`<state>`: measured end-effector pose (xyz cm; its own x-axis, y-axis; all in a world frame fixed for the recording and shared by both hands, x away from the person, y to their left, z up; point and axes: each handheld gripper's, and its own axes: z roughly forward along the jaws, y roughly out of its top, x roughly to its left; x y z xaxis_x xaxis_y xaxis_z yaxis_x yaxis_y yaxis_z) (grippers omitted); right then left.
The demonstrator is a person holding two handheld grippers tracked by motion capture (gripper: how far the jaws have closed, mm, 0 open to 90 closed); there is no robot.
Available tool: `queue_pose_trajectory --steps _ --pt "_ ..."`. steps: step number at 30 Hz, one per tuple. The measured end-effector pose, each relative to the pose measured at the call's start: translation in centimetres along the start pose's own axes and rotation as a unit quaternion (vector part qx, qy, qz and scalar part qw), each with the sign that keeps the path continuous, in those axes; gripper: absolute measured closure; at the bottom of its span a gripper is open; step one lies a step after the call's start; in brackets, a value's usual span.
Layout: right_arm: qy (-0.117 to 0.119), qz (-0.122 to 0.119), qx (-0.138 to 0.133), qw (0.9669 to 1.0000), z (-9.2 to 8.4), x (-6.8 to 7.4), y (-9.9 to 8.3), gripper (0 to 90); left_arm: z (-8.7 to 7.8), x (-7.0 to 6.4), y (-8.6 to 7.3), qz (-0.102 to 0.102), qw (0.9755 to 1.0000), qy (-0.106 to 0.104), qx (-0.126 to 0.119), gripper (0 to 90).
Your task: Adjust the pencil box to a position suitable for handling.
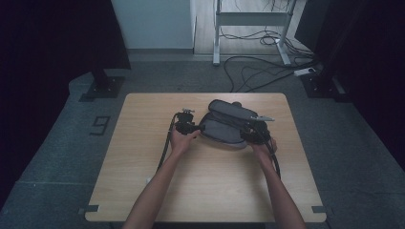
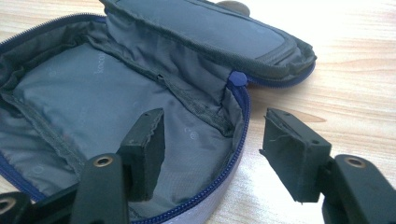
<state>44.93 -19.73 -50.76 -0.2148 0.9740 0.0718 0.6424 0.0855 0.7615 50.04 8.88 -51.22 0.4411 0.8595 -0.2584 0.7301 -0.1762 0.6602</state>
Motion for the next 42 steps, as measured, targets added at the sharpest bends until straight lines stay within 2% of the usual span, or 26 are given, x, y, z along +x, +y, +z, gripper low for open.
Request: queue_pose_trajectory --steps 4,10,14,19,21,24,32,38,42 --pt "0.001 0.008 0.005 1.0 0.4 -0.4 -0.2 42.4 0.7 0.1 -0.2 -0.004 1.0 0.004 0.007 44.0" --pt "0.0 0.008 0.021 0.9997 1.1 -0.7 -0.9 46.9 1.4 0.3 -0.4 -0.005 0.9998 0.01 0.016 45.6" --pt "0.004 0.018 0.031 0.9994 1.6 -1.0 -1.2 49.4 1.6 0.5 -0.4 -0.008 0.9998 0.006 0.019 48.8" --pt "0.007 0.014 0.038 0.9992 1.9 -0.9 -1.3 55.2 1.9 0.6 -0.5 -0.007 0.9997 0.002 0.024 52.4" --pt "0.006 0.013 0.041 0.9991 2.1 -0.8 -1.4 57.0 2.0 0.5 -0.5 -0.005 0.9996 0.001 0.027 55.4" --pt "-0.004 0.008 0.044 0.999 2.2 -0.6 -1.5 61.8 2.2 0.2 -0.5 0.015 0.9991 0.017 0.037 58.7" --pt "-0.004 0.014 0.047 0.9988 2.2 -0.9 -1.5 70.5 2.3 0.6 -0.4 0.005 0.9991 0.012 0.04 63.2" --pt "-0.005 0.012 0.05 0.9987 2.2 -1.0 -1.6 76.7 2.3 0.6 -0.4 0.003 0.9991 0.016 0.039 67.3" --pt "0.002 0.024 0.049 0.9985 2.0 -1.4 -1.6 82.1 2.4 0.5 -0.4 0.001 0.9991 0.022 0.036 73.4"
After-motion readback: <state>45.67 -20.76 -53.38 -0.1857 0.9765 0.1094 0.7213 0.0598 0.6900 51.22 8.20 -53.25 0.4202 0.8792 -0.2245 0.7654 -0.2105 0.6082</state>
